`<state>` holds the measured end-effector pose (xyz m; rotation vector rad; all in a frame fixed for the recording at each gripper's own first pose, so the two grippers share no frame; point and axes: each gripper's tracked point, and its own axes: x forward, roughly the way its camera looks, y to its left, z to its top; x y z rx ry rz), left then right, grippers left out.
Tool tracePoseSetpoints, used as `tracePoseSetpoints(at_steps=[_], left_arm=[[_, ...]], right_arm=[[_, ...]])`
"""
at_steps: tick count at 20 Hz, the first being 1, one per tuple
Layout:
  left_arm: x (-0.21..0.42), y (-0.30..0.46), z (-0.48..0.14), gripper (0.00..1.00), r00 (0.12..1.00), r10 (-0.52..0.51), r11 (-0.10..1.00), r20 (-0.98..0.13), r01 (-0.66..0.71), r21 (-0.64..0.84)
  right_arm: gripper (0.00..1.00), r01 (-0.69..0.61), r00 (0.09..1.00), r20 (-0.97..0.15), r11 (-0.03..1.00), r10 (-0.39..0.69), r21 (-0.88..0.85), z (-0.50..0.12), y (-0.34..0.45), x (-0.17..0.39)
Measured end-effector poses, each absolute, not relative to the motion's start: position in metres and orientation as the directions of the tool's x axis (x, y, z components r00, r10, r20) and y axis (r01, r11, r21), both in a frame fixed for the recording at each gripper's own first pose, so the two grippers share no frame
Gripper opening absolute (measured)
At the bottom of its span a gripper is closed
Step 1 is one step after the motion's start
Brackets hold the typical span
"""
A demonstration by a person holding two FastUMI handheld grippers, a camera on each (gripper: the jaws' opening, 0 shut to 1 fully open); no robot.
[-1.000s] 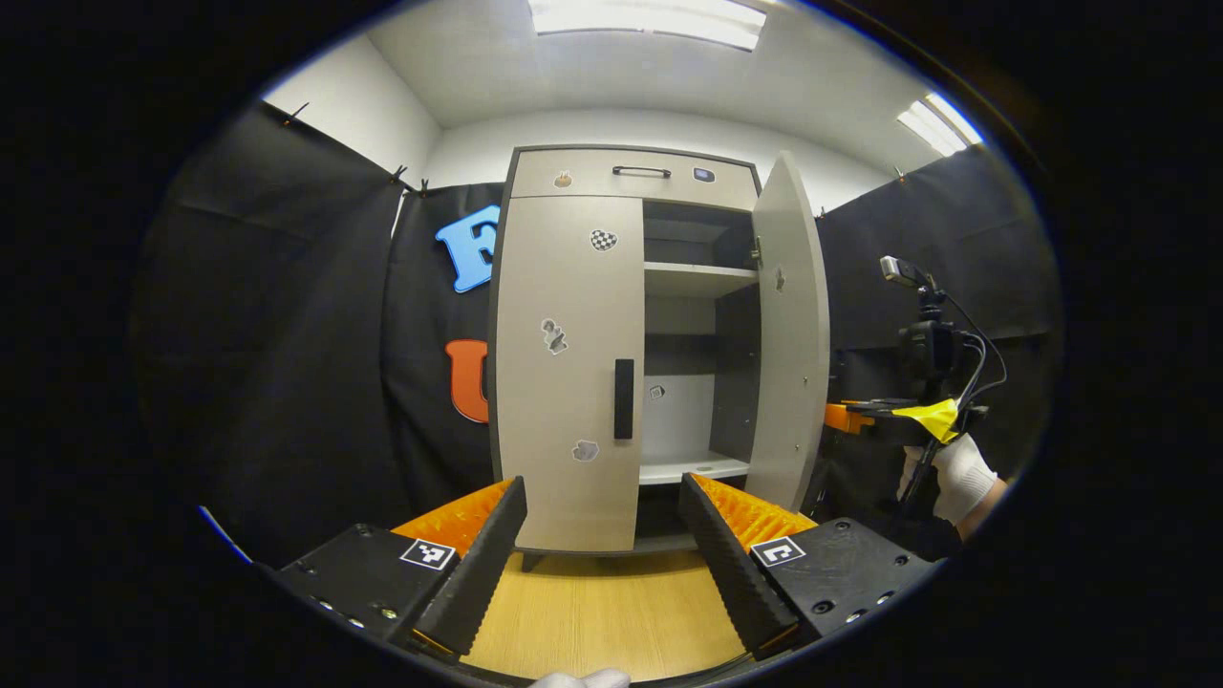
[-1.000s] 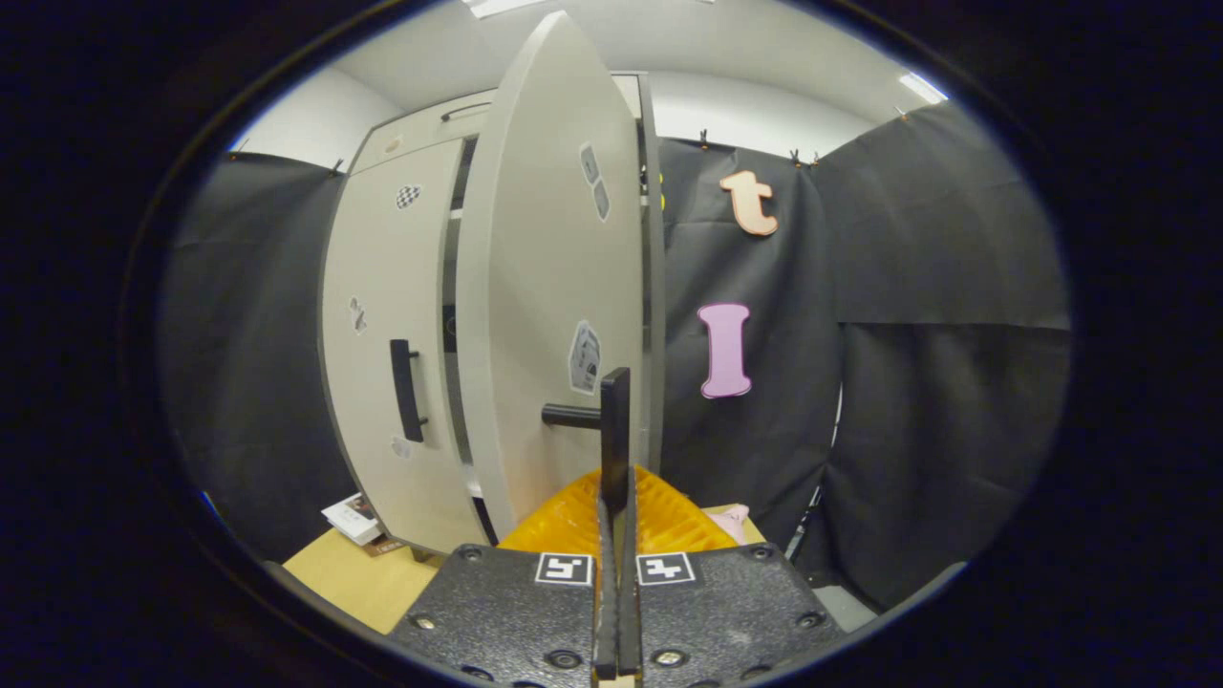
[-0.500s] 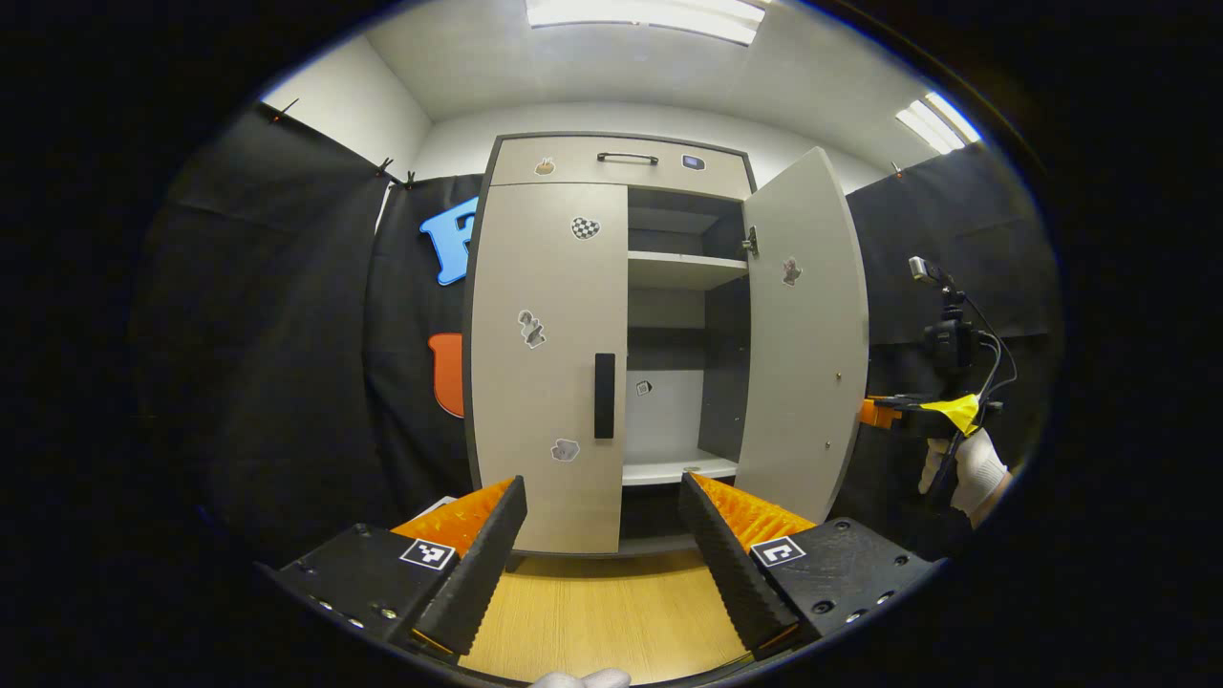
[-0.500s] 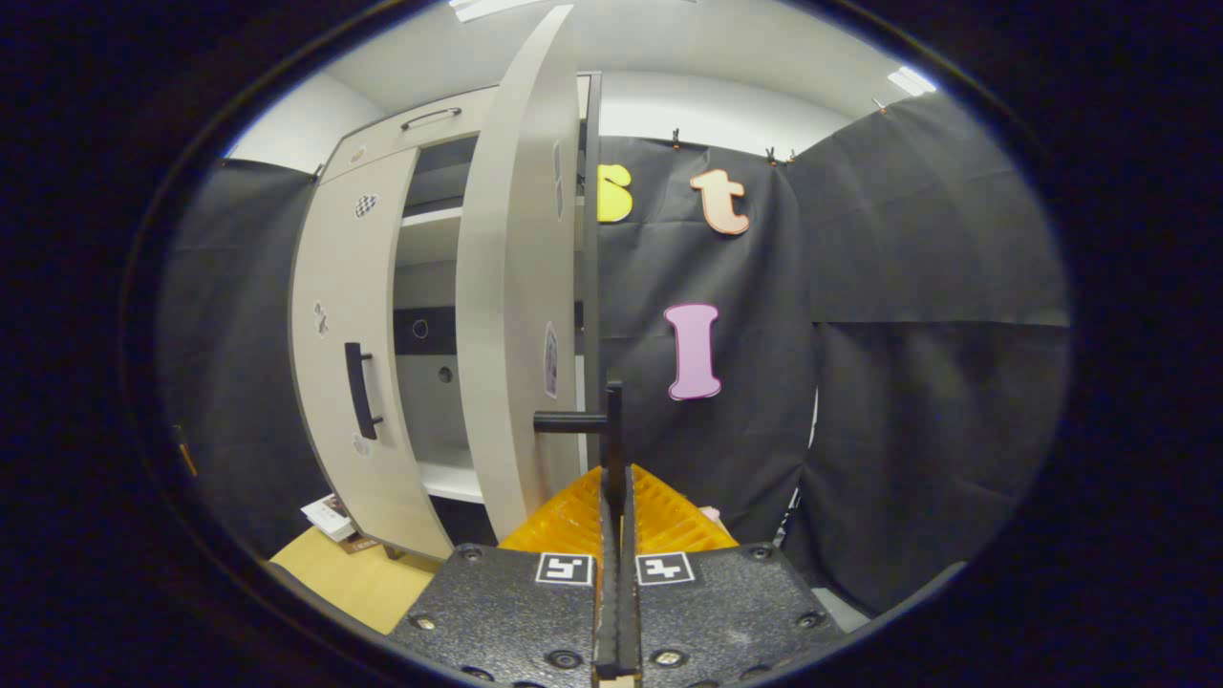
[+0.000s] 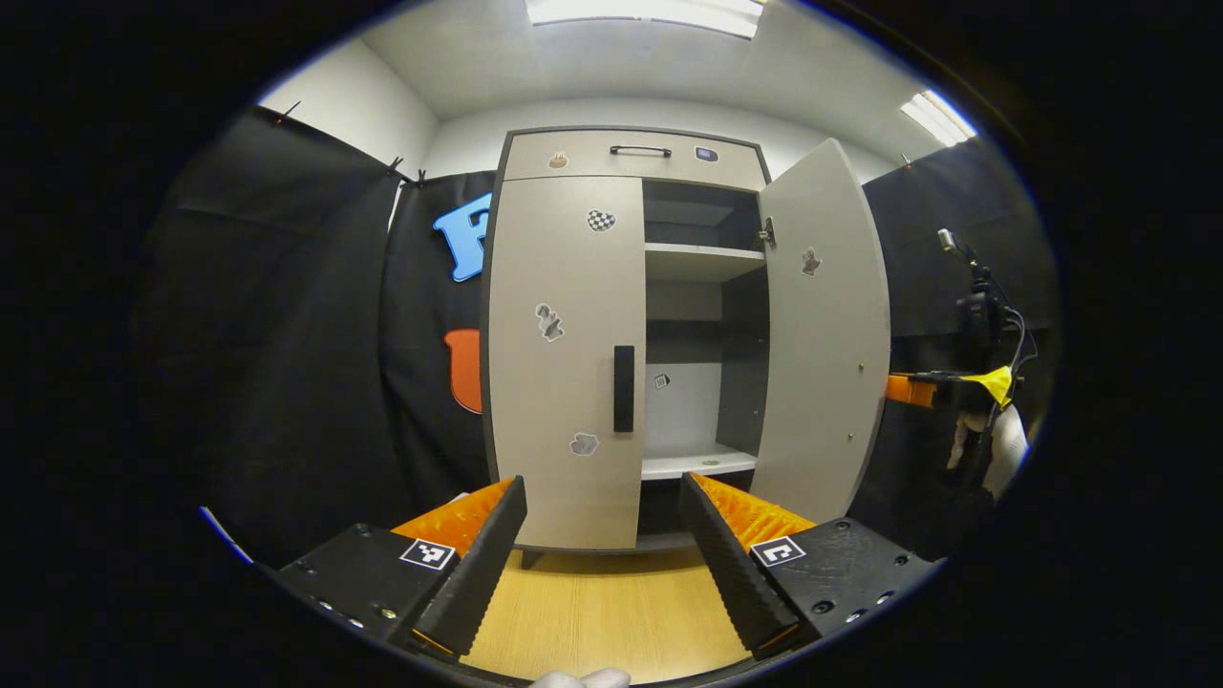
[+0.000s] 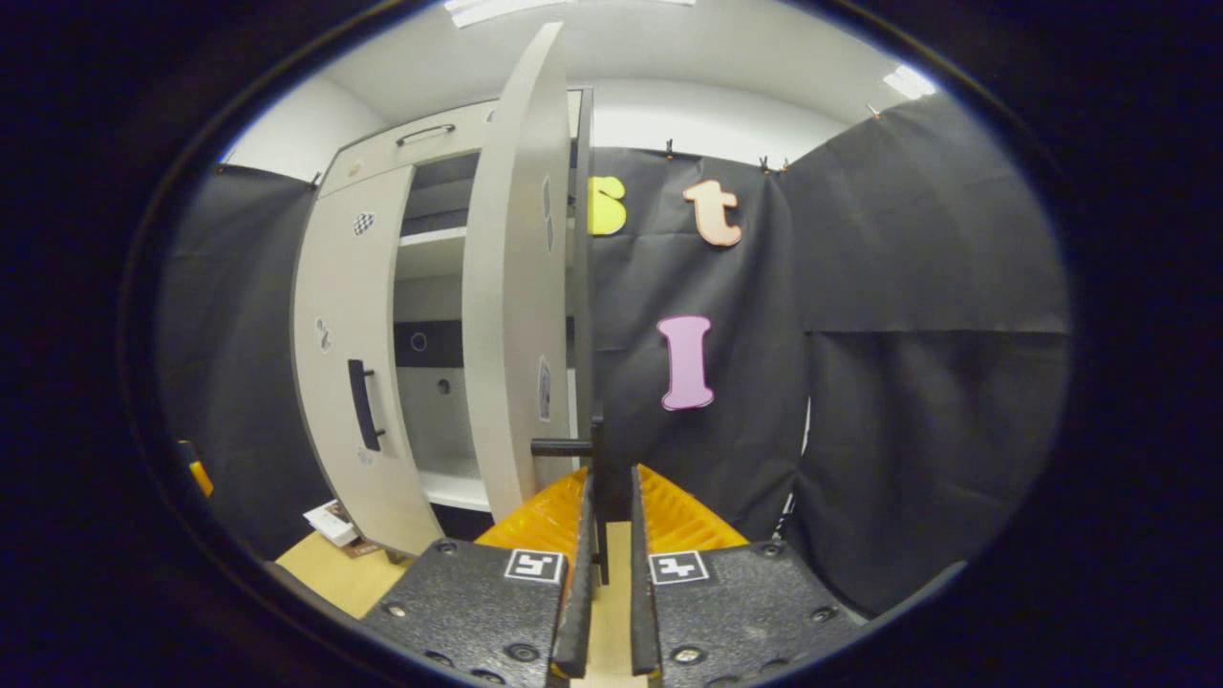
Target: Open the right door of the double-door shoe cabinet with the right hand, and open the left door with the left hand.
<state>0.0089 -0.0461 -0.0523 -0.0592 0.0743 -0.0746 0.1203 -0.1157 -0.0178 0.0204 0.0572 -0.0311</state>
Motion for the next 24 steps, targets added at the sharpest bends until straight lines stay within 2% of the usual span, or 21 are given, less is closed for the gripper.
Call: tracePoseSetpoints(at_steps=[1, 2, 3, 4, 7, 9, 15, 20, 24], left_arm=[[0.009, -0.042, -0.053, 0.96, 0.995, -0.067, 0.996, -0.074, 0.063, -0.058], [0.009, -0.036, -0.055, 0.96, 0.995, -0.059, 0.997, -0.077, 0.055, -0.056], [0.010, -0.032, -0.054, 0.96, 0.996, -0.051, 0.997, -0.074, 0.047, -0.053], [0.011, -0.028, -0.055, 0.96, 0.996, -0.044, 0.998, -0.075, 0.041, -0.048], [0.017, -0.014, -0.056, 0.96, 0.997, -0.021, 1.000, -0.077, 0.020, -0.019], [0.024, -0.009, -0.055, 0.96, 0.997, -0.013, 1.000, -0.073, 0.012, -0.020], [0.060, -0.010, -0.050, 0.96, 0.998, -0.018, 0.999, -0.053, 0.016, -0.032], [0.115, -0.026, -0.047, 0.96, 0.999, -0.041, 0.999, -0.031, 0.040, -0.037], [0.164, -0.045, -0.049, 0.96, 0.998, -0.055, 0.998, -0.026, 0.054, -0.029]], right_arm=[[0.33, 0.050, 0.997, -0.050, 0.999, -0.050, 0.009, -0.013, -0.118, 0.112], [0.36, 0.066, 0.997, -0.044, 0.998, -0.066, 0.003, -0.007, -0.120, 0.103], [0.55, 0.063, 0.997, -0.034, 0.998, -0.063, 0.008, -0.001, -0.117, 0.093], [0.64, 0.064, 0.998, -0.025, 0.998, -0.063, 0.021, 0.004, -0.113, 0.086], [0.84, 0.052, 0.999, -0.002, 0.998, -0.052, 0.040, 0.011, -0.101, 0.060], [0.91, 0.026, 1.000, 0.003, 0.999, -0.027, 0.036, 0.007, -0.084, 0.045], [0.97, -0.073, 0.997, -0.024, 0.996, 0.074, 0.040, -0.023, -0.025, 0.013], [0.97, -0.140, 0.987, -0.067, 0.988, 0.145, 0.064, -0.042, 0.015, -0.001], [0.97, -0.132, 0.989, -0.069, 0.991, 0.134, 0.038, -0.042, 0.018, 0.000]])
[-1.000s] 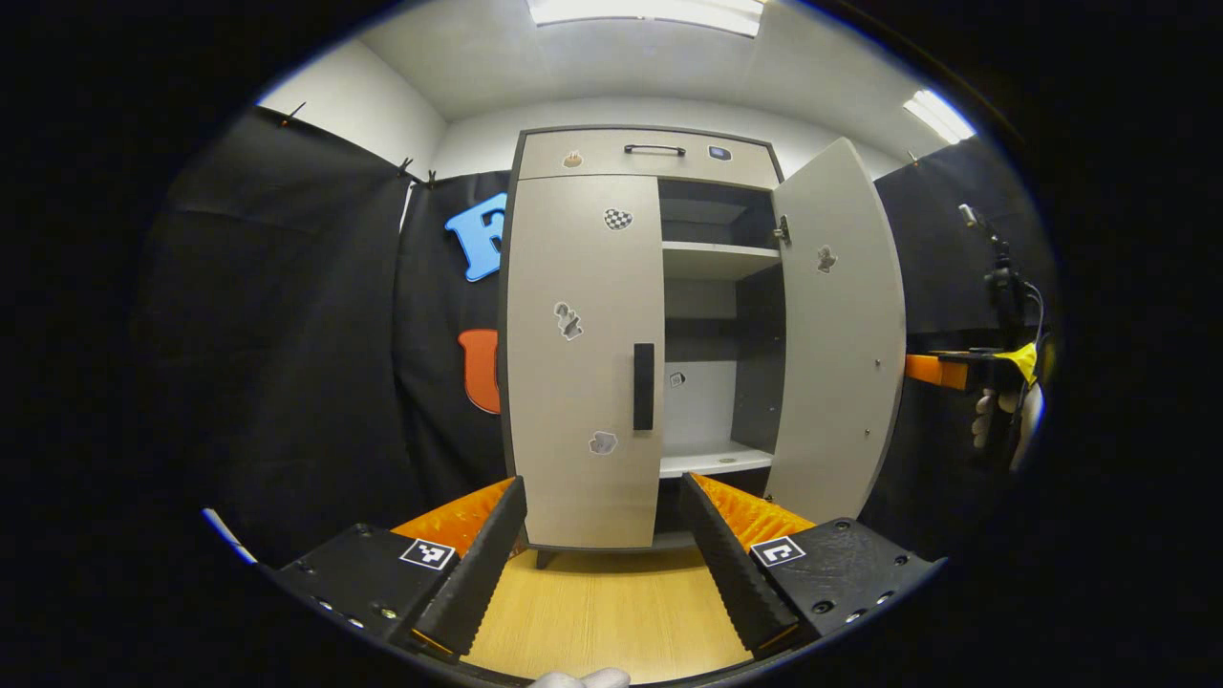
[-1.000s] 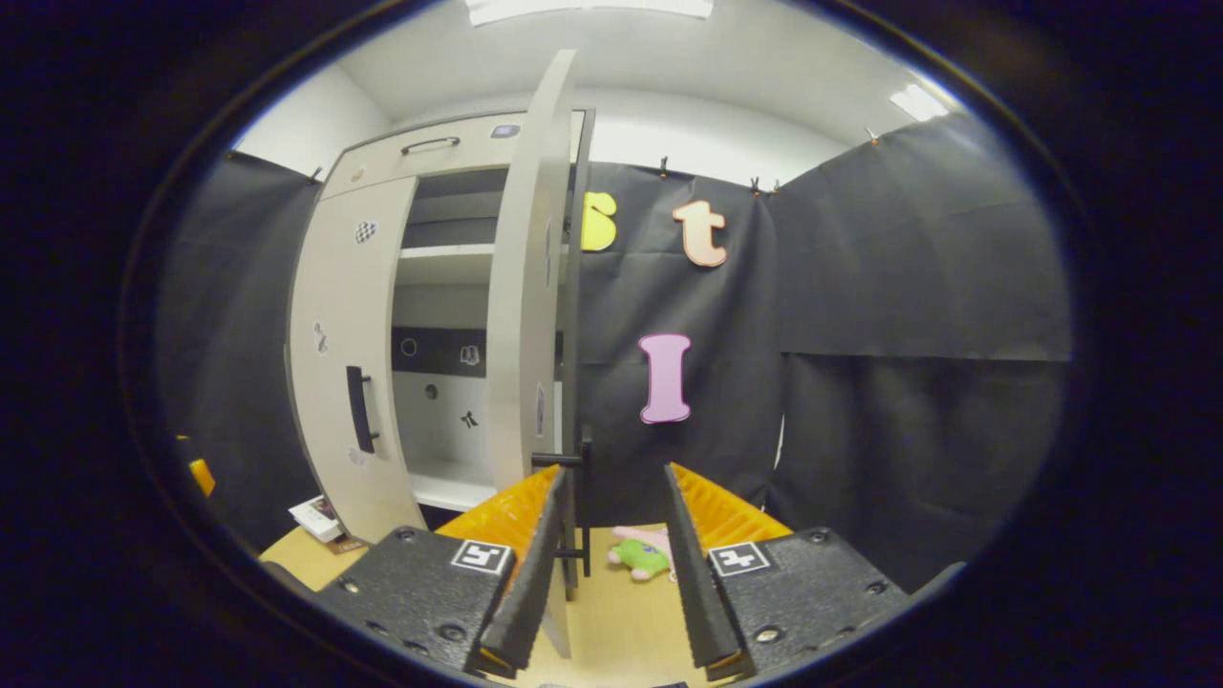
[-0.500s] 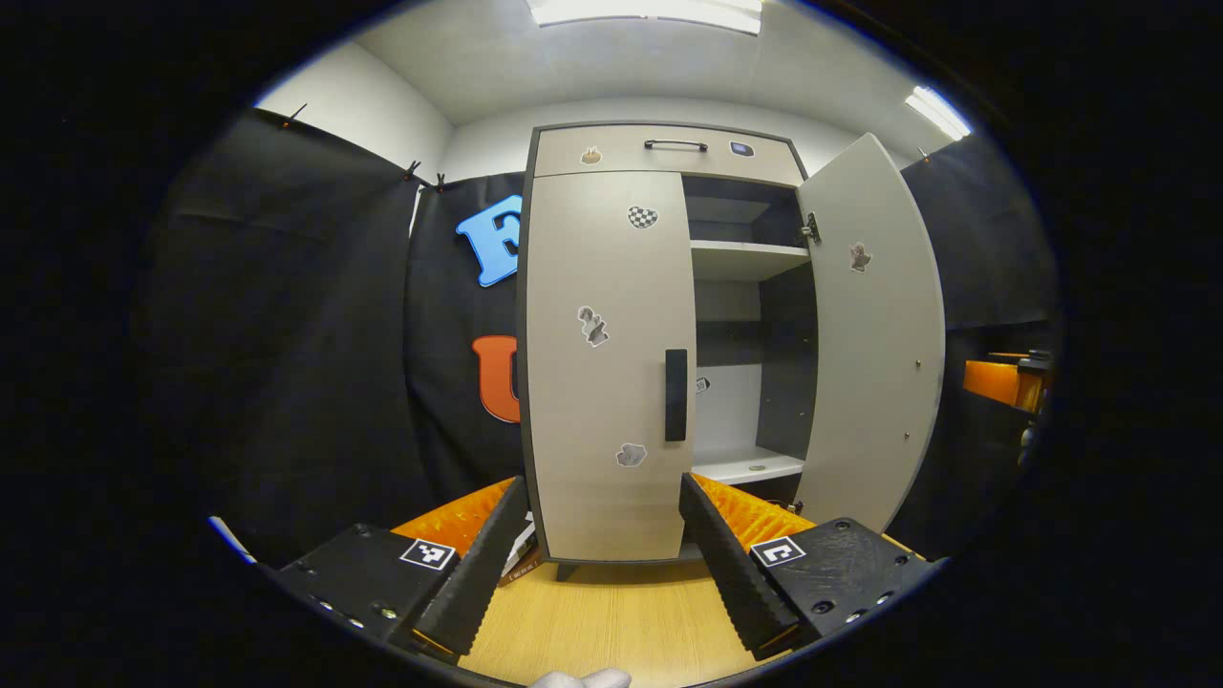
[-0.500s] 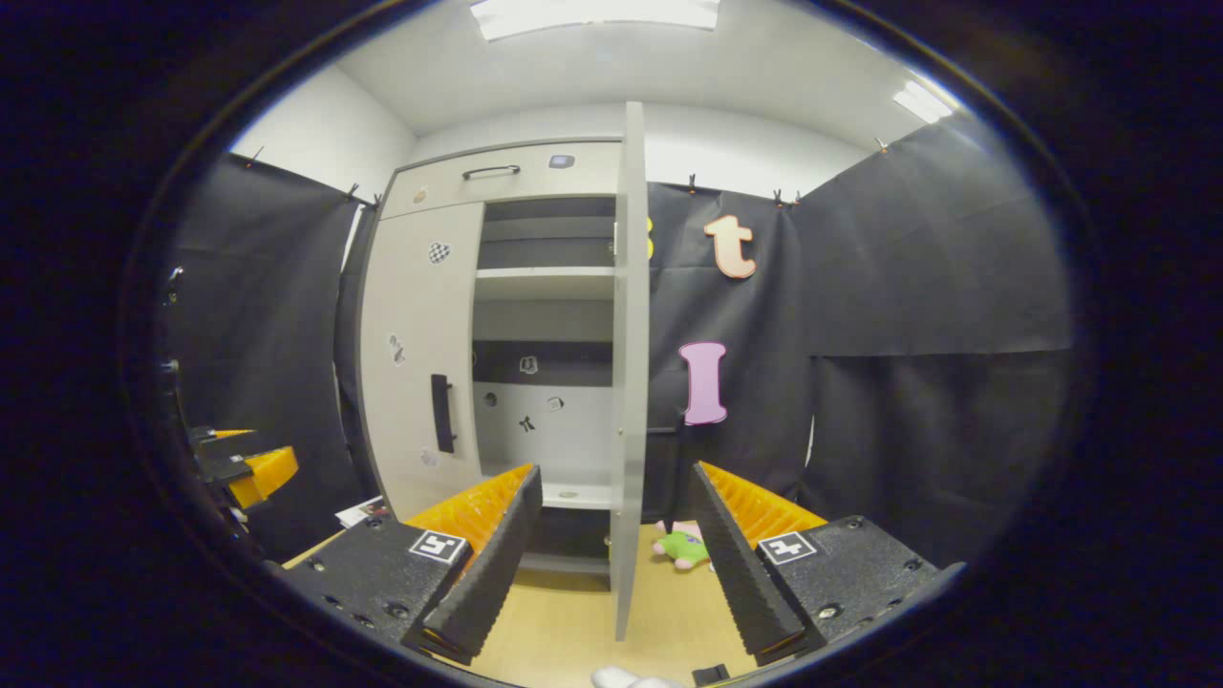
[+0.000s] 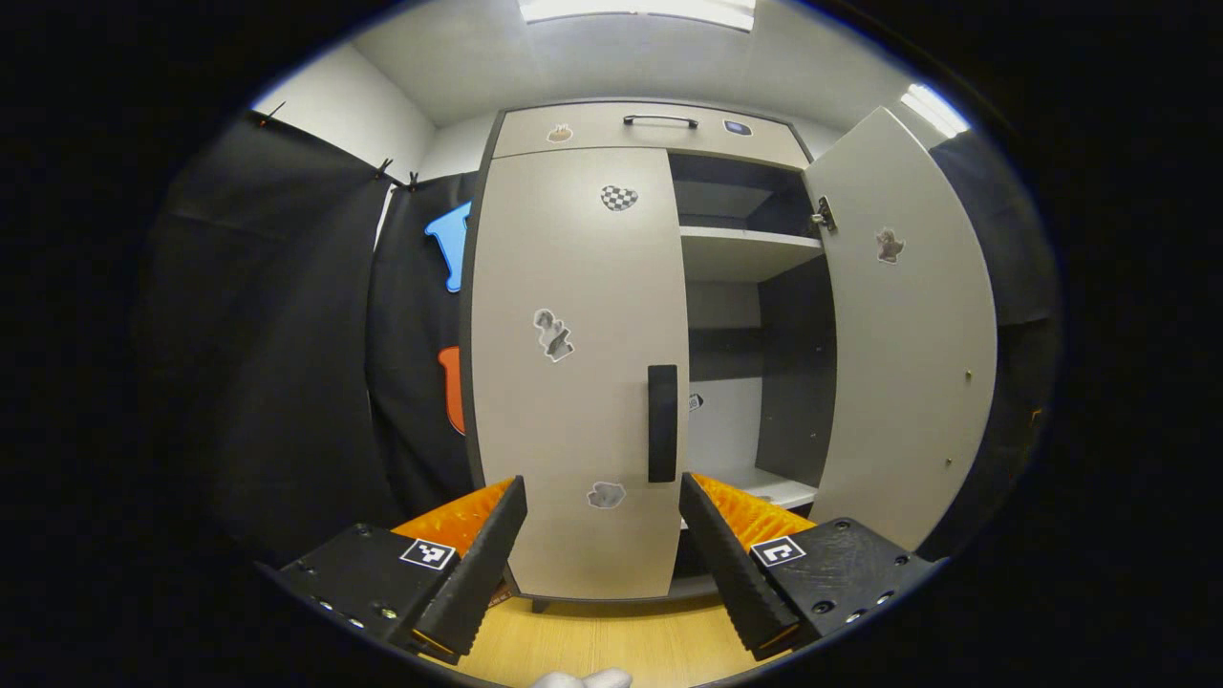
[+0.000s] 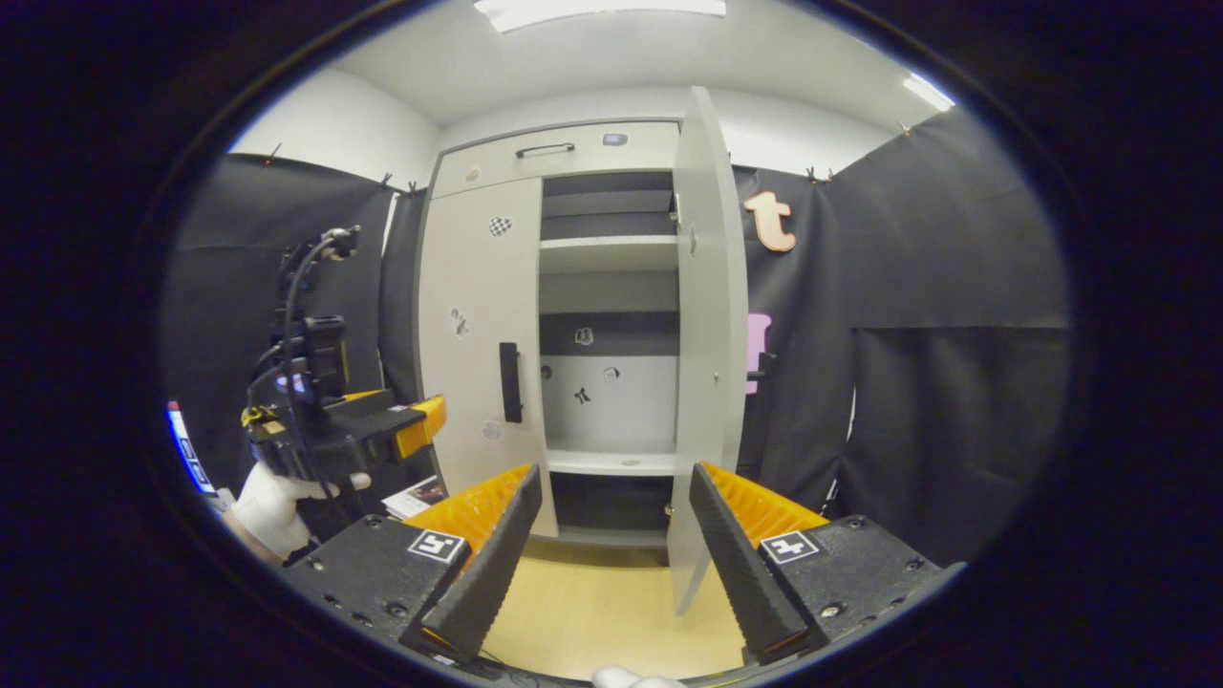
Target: Open the right door of the double-door shoe cabinet with the right hand, and open the left door with the left hand.
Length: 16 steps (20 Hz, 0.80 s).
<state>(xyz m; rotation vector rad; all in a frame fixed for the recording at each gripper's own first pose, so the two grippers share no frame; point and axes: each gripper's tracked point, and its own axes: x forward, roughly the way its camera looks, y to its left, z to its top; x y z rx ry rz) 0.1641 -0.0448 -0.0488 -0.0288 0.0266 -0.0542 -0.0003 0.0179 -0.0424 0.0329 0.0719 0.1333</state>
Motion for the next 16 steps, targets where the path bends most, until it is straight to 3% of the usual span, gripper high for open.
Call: tracePoseSetpoints(at_steps=[16], left_arm=[[0.308, -0.097, -0.063, 0.96, 0.997, -0.073, 0.997, -0.039, 0.072, -0.037]], right_arm=[[0.97, -0.061, 0.993, -0.105, 0.998, 0.060, 0.002, -0.048, -0.007, 0.021]])
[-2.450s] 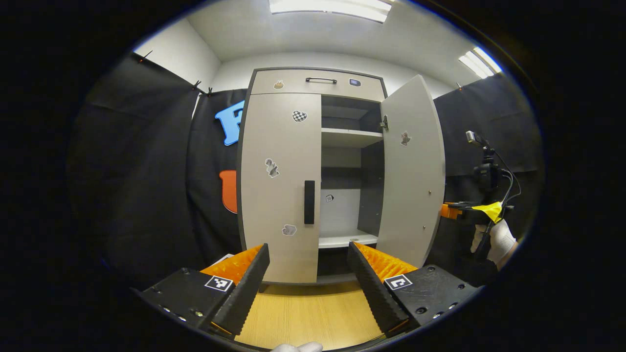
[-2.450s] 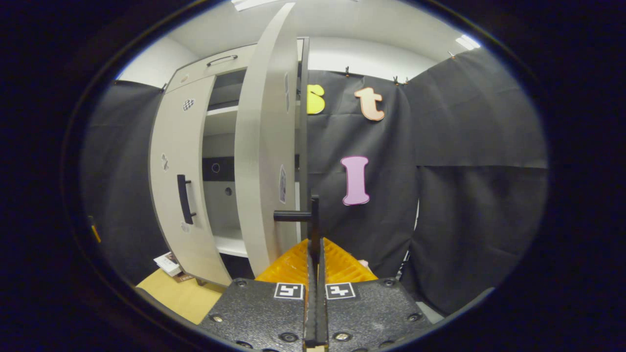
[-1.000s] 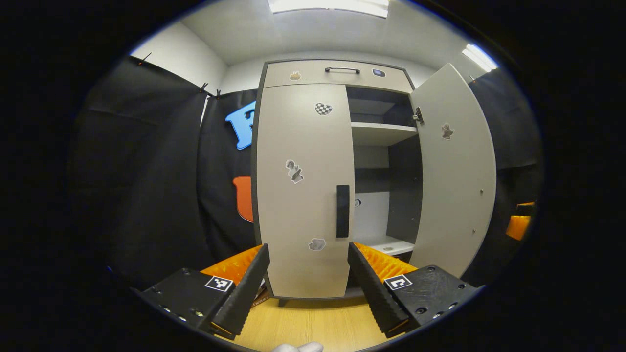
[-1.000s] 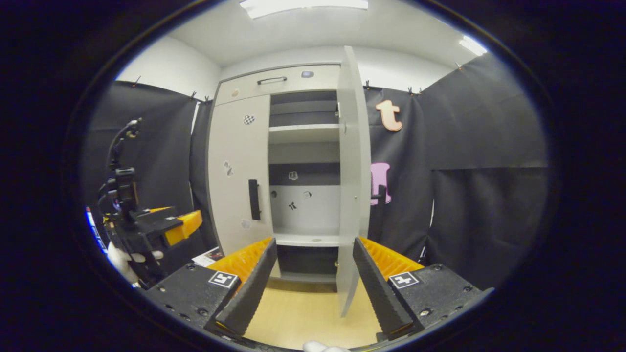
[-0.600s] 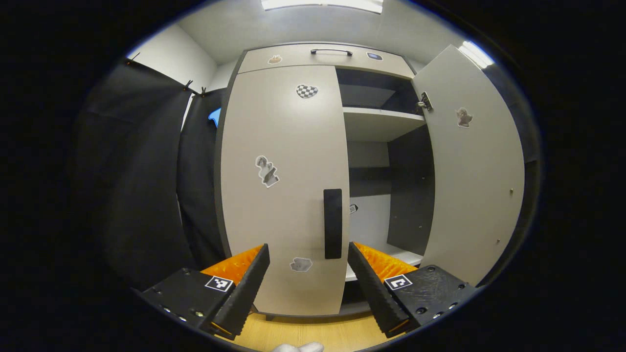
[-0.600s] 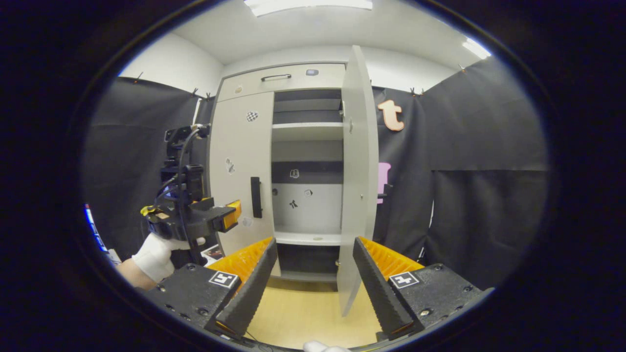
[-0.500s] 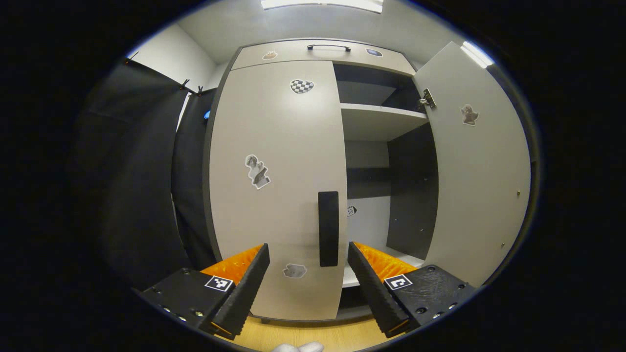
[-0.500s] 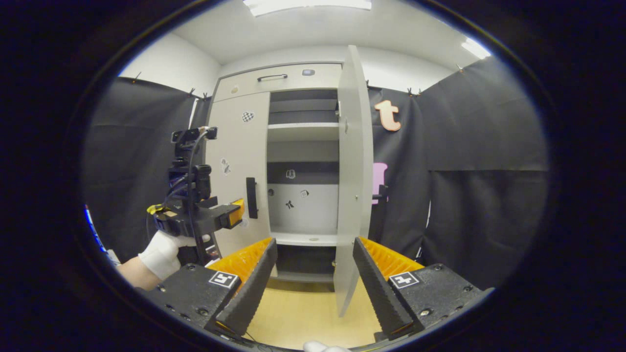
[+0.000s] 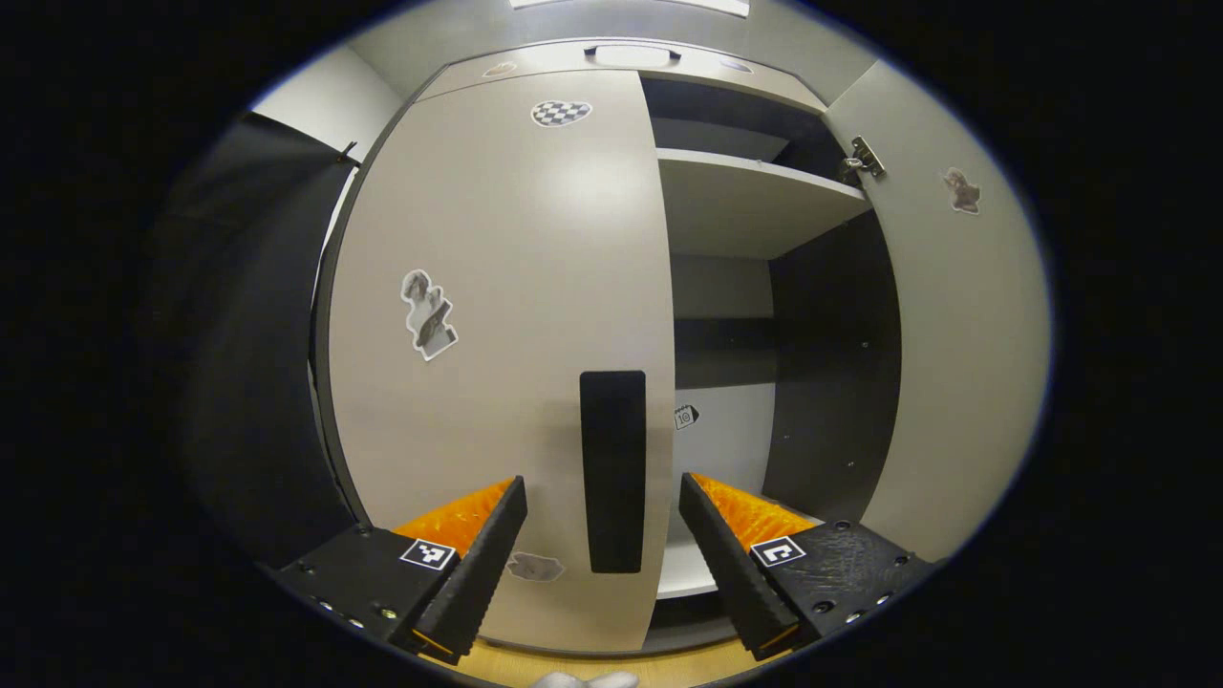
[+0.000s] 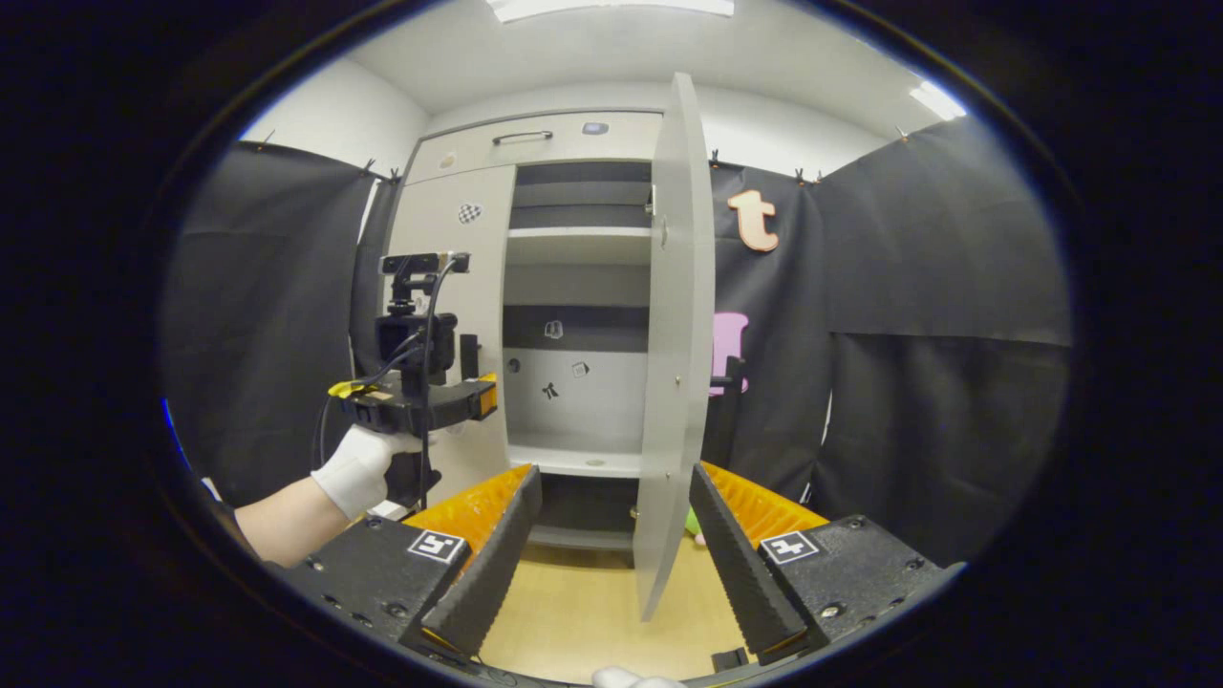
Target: Open the right door of the double-door shoe cabinet with the right hand, and open the left door with the left hand.
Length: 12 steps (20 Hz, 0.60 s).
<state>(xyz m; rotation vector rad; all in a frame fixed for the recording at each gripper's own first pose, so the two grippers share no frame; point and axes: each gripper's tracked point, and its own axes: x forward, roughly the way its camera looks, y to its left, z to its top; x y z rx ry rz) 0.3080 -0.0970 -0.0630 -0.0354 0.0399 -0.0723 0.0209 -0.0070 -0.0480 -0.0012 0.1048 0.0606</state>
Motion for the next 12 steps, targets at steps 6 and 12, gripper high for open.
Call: tracePoseSetpoints(at_steps=[6, 12], left_arm=[[0.324, -0.098, -0.075, 0.75, 0.994, -0.083, 0.996, -0.077, 0.081, -0.038], [0.327, -0.103, -0.075, 0.27, 0.993, -0.095, 0.995, -0.070, 0.095, -0.003]], right_arm=[[0.97, -0.077, 0.989, -0.123, 0.997, 0.077, 0.005, -0.049, -0.007, 0.027], [0.97, -0.098, 0.987, -0.130, 0.995, 0.096, -0.002, -0.050, -0.006, 0.029]])
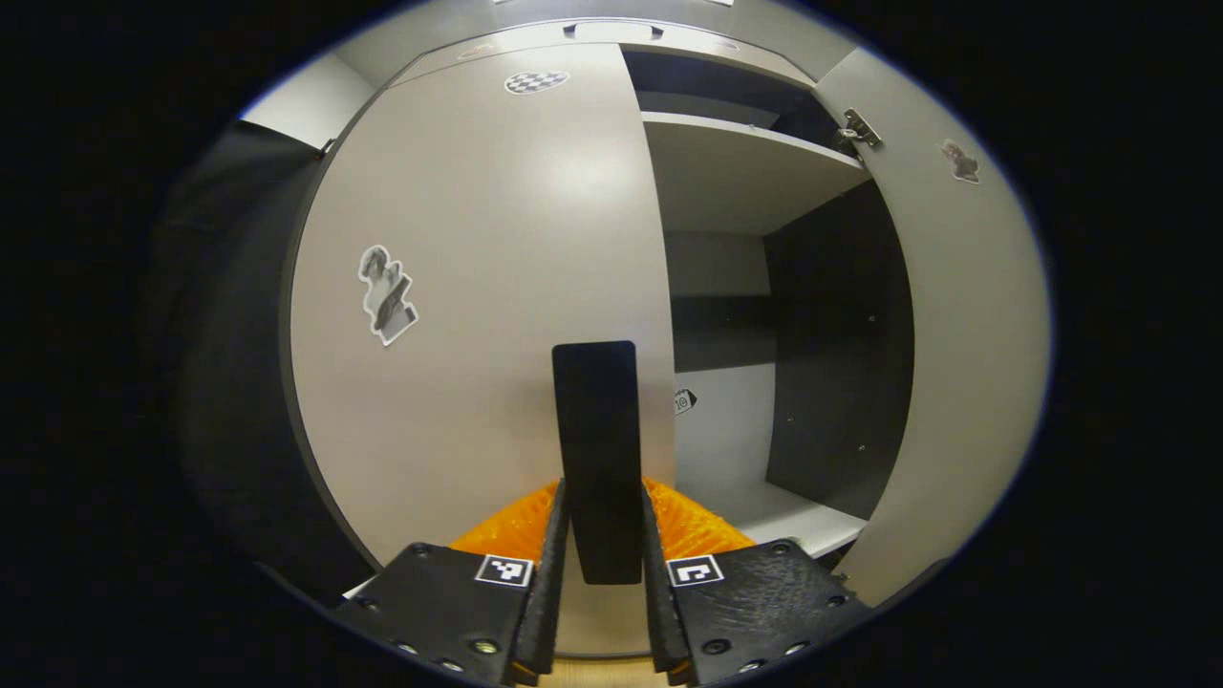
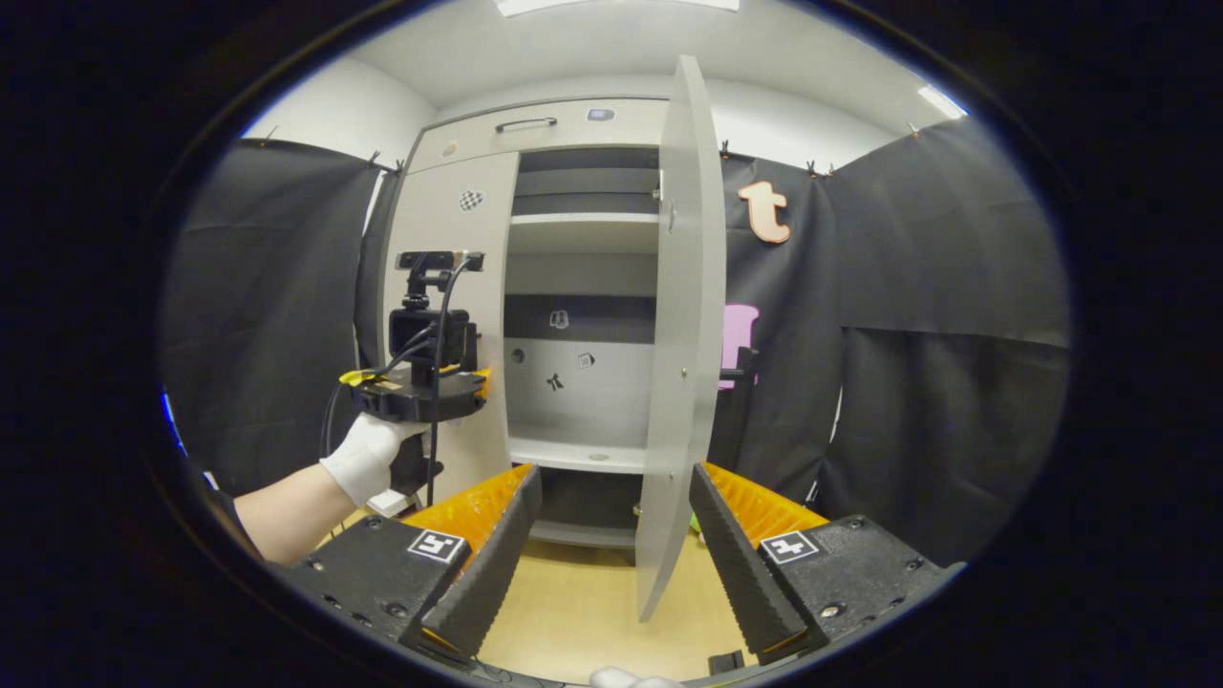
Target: Open the right door of the double-door shoe cabinet with the right hand, and open the left door with the left hand.
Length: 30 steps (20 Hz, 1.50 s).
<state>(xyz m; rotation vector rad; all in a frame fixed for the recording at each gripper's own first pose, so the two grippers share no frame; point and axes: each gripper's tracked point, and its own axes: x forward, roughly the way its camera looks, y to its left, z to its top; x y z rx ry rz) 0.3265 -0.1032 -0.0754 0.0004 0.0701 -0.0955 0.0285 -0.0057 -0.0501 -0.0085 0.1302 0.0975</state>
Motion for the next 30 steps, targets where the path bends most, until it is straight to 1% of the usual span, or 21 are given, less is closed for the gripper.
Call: tracePoseSetpoints(at_steps=[1, 5, 6, 7, 8, 19, 26, 30], left_arm=[[0.325, -0.102, -0.075, 0.30, 0.993, -0.089, 0.996, -0.078, 0.089, -0.003], [0.323, -0.101, -0.075, 0.12, 0.993, -0.065, 0.996, -0.097, 0.058, -0.070], [0.325, -0.101, -0.076, 0.08, 0.993, -0.063, 0.997, -0.099, 0.058, -0.056], [0.325, -0.100, -0.077, 0.07, 0.993, -0.065, 0.997, -0.096, 0.060, -0.056], [0.325, -0.101, -0.076, 0.04, 0.993, -0.069, 0.997, -0.095, 0.065, -0.050], [0.298, -0.097, -0.072, 0.04, 0.989, -0.117, 0.992, -0.087, 0.111, -0.063], [0.255, -0.079, -0.067, 0.04, 0.986, -0.140, 0.989, -0.088, 0.134, -0.065], [0.235, -0.068, -0.067, 0.04, 0.987, -0.136, 0.989, -0.091, 0.130, -0.068]], right_arm=[[0.97, -0.101, 0.986, -0.133, 0.995, 0.100, -0.003, -0.050, -0.005, 0.028], [0.98, -0.100, 0.987, -0.130, 0.995, 0.098, -0.010, -0.048, -0.007, 0.029], [0.97, -0.100, 0.987, -0.128, 0.995, 0.097, -0.012, -0.048, -0.008, 0.029], [0.97, -0.099, 0.987, -0.126, 0.995, 0.097, -0.011, -0.048, -0.009, 0.029], [0.97, -0.096, 0.988, -0.125, 0.995, 0.094, -0.009, -0.048, -0.010, 0.028], [0.97, -0.114, 0.987, -0.113, 0.993, 0.112, -0.013, -0.047, -0.004, 0.023], [0.97, -0.146, 0.984, -0.105, 0.989, 0.144, -0.014, -0.046, 0.019, 0.006], [0.97, -0.154, 0.983, -0.100, 0.988, 0.152, -0.010, -0.048, 0.026, -0.003]])
